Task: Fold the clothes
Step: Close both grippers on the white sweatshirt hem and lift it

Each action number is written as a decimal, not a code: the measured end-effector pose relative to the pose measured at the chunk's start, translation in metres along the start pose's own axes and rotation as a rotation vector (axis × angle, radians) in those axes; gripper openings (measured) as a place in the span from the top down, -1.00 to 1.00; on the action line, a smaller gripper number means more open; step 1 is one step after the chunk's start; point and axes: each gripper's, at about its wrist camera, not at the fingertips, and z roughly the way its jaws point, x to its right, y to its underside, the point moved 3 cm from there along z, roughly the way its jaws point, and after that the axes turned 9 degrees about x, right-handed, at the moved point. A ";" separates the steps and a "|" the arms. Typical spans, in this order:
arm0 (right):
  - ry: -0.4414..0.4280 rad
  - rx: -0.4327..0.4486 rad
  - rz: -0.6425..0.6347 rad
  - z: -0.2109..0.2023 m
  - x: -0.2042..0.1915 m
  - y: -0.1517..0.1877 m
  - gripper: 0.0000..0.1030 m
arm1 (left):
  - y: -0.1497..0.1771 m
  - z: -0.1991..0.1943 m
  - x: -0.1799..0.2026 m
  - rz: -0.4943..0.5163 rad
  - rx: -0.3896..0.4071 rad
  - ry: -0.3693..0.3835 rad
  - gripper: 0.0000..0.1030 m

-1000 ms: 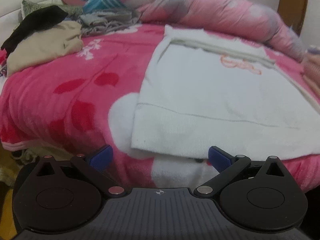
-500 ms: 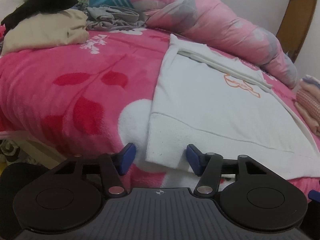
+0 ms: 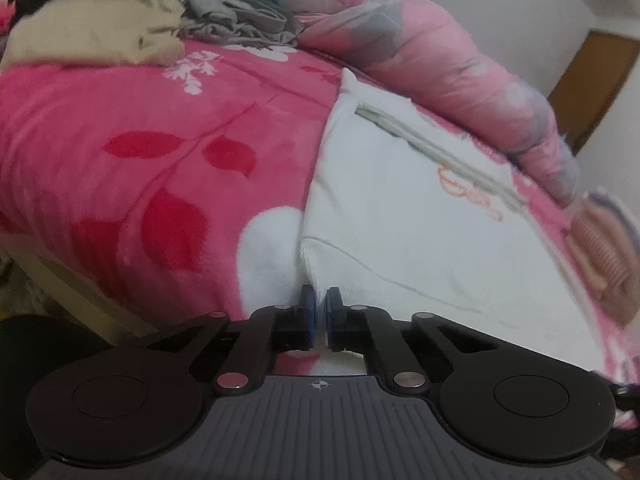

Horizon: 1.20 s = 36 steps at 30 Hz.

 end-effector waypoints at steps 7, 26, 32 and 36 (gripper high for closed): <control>-0.259 -0.164 0.334 0.054 -0.014 0.014 -0.36 | -0.018 -0.012 0.003 -0.084 0.020 0.094 0.97; -0.370 -0.337 0.725 0.170 -0.041 0.074 0.83 | -0.024 -0.014 -0.002 -0.106 0.009 0.164 0.97; -0.367 -0.300 0.697 0.174 -0.043 0.071 0.95 | -0.024 -0.006 -0.020 -0.182 -0.020 0.199 0.41; -0.367 -0.300 0.682 0.174 -0.044 0.068 0.95 | -0.031 0.008 -0.041 -0.316 -0.082 0.238 0.06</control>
